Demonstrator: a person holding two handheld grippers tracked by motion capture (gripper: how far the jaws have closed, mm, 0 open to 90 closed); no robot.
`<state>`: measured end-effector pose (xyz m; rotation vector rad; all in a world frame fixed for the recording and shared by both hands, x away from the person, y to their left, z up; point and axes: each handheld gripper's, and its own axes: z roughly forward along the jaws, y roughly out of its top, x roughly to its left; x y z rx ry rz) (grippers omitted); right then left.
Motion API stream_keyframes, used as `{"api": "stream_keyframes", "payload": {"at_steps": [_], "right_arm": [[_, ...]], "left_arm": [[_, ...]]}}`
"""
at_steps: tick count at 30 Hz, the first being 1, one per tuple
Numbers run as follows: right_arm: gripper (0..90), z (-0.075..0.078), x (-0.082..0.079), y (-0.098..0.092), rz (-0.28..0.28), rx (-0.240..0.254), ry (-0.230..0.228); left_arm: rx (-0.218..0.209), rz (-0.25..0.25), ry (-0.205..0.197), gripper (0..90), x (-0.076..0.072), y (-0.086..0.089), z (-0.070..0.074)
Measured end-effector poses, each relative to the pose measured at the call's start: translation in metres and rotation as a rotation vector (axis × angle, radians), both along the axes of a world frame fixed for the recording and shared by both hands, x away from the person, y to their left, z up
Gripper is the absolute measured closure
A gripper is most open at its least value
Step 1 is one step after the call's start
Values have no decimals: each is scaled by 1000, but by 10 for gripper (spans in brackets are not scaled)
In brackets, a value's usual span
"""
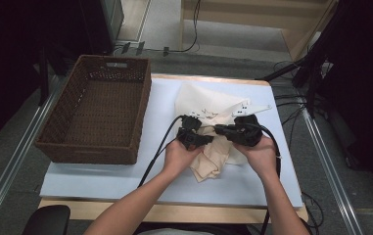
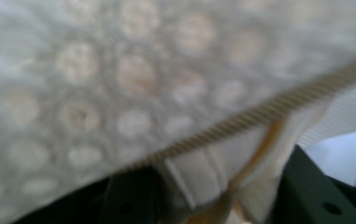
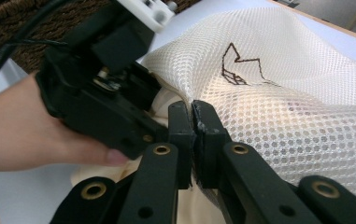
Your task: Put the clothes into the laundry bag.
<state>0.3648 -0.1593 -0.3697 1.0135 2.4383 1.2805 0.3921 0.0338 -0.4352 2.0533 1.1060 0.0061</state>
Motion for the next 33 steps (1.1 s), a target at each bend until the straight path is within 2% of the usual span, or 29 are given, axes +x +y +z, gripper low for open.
{"api": "stream_keyframes", "payload": {"at_steps": [3,5,7,10,11,14,17,20,24,28,31,33], "right_arm": [[888,0,0,-1,0,4,-3],[887,0,0,-1,-4,3,-3],[888,1,0,-2,-5,4,-8],[888,2,0,-3,-10,8,-7],[888,2,0,-3,-12,7,-6],[888,2,0,-3,-12,6,-8],[888,2,0,-3,-11,5,-8],[887,2,0,-2,-12,4,-6],[887,2,0,-2,-12,3,-5],[887,2,0,-1,-8,2,-4],[887,2,0,-1,-10,-1,-1],[887,2,0,-1,-9,0,0]], "left_arm": [[-6,-46,10,457,-7,3,7],[-6,-68,13,390,-13,5,12],[0,-77,5,362,-19,10,16],[-10,-84,26,326,-26,20,20],[-6,-90,21,315,-30,23,20],[22,-89,-1,297,-40,31,20],[28,-78,12,279,-46,38,14],[56,-76,17,269,-50,42,6],[47,-56,51,263,-52,46,-7],[66,-57,67,261,-53,43,-20],[63,-55,44,277,-54,40,-25],[49,-62,43,333,-54,38,-26]]}}
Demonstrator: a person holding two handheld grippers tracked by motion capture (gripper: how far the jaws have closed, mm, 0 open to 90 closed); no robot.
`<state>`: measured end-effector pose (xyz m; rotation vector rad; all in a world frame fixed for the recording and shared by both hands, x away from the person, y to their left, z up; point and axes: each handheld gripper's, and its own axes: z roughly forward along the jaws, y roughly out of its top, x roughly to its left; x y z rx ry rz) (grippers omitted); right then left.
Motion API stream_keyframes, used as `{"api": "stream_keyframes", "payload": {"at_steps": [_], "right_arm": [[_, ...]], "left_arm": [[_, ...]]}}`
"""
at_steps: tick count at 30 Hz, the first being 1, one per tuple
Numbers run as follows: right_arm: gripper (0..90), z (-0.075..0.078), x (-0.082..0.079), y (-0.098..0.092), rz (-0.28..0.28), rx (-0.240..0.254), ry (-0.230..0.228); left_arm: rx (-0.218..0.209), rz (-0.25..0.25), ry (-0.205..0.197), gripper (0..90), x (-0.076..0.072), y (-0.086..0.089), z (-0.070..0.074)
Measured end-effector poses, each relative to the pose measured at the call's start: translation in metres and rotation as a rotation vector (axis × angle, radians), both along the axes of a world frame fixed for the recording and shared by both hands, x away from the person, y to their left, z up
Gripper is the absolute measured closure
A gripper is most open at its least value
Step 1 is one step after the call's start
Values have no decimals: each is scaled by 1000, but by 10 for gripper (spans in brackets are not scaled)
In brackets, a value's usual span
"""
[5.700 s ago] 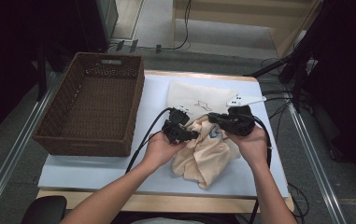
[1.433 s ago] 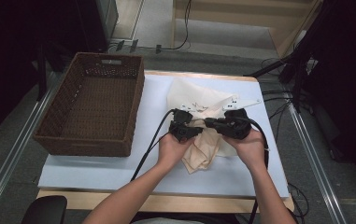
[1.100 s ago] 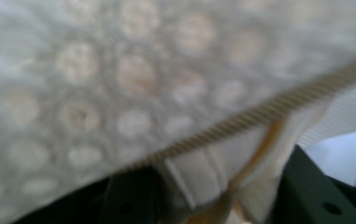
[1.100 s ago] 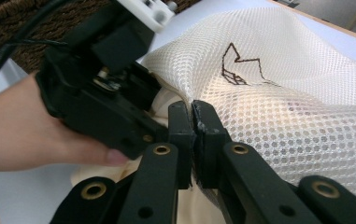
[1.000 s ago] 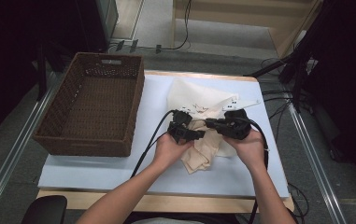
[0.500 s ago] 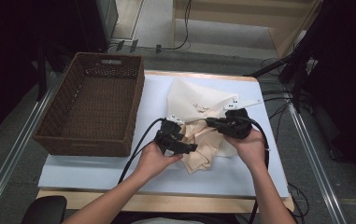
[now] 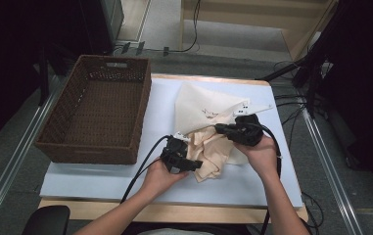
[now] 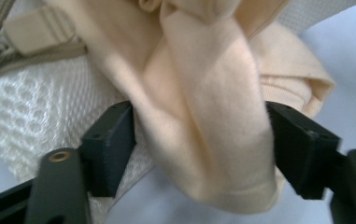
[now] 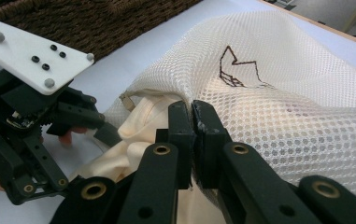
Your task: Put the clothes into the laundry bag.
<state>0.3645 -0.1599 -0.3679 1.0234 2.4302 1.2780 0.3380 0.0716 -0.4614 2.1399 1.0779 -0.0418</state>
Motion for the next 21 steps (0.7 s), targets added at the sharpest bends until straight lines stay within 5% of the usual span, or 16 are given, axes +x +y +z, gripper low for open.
{"api": "stream_keyframes", "payload": {"at_steps": [6,10,15,21], "right_arm": [[887,-1,0,1,4,-3,-5],[888,-1,0,3,8,-3,1],[887,-1,0,3,12,-6,-2],[888,1,-1,4,15,0,-8]], "left_arm": [[12,-22,-34,602,0,-8,-4],[15,-33,-20,759,7,-9,-3],[-57,-13,-28,828,15,-10,14],[-83,12,-87,836,26,-20,38]]}}
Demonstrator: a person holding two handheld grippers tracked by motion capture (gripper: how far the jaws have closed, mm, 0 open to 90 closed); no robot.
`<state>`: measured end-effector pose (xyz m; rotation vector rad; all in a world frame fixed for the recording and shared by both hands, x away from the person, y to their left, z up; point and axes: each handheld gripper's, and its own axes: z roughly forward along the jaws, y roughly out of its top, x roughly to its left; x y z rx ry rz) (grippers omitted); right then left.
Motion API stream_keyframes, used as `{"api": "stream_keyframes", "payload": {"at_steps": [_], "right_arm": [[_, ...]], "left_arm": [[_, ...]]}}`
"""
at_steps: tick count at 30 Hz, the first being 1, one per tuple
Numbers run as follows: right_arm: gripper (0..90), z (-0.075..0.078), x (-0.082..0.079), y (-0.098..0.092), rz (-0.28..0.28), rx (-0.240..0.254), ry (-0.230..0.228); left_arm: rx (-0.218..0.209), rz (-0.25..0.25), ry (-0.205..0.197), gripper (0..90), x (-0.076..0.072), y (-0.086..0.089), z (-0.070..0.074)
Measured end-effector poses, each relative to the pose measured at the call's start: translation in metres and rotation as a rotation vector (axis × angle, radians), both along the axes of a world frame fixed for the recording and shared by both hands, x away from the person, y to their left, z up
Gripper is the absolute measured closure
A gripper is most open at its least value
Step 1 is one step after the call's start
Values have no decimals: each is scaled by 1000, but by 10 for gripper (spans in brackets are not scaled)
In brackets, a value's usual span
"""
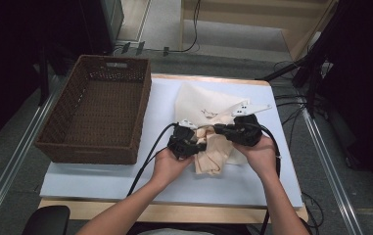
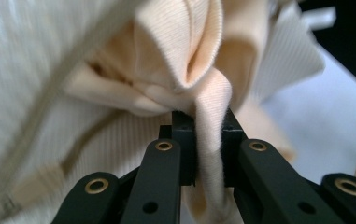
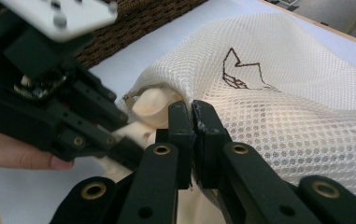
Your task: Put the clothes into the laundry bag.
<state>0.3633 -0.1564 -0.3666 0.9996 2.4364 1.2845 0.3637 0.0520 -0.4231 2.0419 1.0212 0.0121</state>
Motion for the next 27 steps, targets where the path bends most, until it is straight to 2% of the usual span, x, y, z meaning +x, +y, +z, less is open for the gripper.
{"api": "stream_keyframes", "payload": {"at_steps": [6,16,24,27], "right_arm": [[888,1,0,0,1,4,-2],[888,1,0,-2,-9,11,0],[888,-1,1,-2,-6,4,13],[888,-2,2,-2,-8,4,16]], "left_arm": [[-10,37,-32,835,12,-9,8],[-7,69,-53,834,29,-19,13],[29,77,-62,831,36,-26,-1],[39,80,-51,829,41,-26,-6]]}}
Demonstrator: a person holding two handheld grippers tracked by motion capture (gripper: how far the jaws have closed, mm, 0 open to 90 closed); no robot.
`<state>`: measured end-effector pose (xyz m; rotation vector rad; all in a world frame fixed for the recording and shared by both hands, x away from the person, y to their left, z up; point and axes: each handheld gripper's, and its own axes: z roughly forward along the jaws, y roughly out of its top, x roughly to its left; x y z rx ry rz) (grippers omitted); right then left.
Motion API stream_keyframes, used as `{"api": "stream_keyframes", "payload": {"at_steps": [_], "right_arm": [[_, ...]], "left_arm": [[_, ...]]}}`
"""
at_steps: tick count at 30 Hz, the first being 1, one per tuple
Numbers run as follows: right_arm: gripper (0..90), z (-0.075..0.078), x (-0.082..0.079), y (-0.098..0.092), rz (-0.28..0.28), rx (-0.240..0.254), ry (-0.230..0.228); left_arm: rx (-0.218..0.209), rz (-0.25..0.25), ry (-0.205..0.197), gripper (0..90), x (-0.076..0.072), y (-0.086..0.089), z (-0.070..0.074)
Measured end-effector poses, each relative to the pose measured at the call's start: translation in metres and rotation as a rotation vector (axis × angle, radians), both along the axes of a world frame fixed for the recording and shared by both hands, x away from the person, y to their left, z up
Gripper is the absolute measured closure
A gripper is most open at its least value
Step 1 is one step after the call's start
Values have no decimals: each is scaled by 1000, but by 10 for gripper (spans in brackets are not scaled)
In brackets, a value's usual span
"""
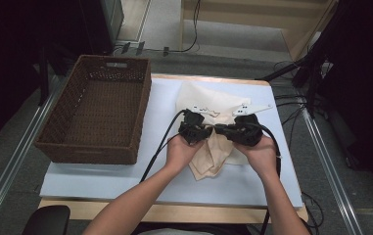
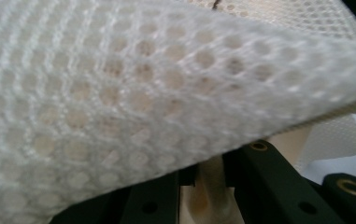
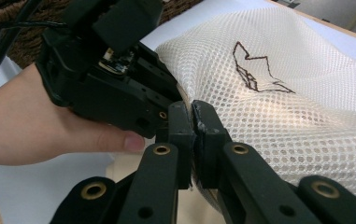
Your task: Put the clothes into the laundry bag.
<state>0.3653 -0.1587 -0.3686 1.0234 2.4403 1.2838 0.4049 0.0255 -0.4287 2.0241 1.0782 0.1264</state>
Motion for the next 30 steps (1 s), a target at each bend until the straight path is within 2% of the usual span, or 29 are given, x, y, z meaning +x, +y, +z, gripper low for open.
{"api": "stream_keyframes", "payload": {"at_steps": [5,7,11,17,21,24,27,30], "right_arm": [[888,-3,1,1,3,-8,12],[888,-4,2,1,3,-11,13],[888,-5,2,0,-2,-11,14],[888,-4,3,-4,-12,-1,10],[887,-4,3,-4,-12,-4,7],[887,-4,3,-3,-11,-5,9],[888,-3,3,-4,-9,-4,5],[887,-3,3,-5,-15,0,6]], "left_arm": [[-1,22,12,826,6,0,-5],[3,14,16,824,7,0,-6],[-23,-23,43,794,7,5,-3],[-25,-64,49,661,-4,10,6],[-8,-90,30,559,-13,14,13],[-24,-107,39,448,-18,18,18],[-29,-121,20,381,-26,25,25],[-25,-121,32,328,-33,31,30]]}}
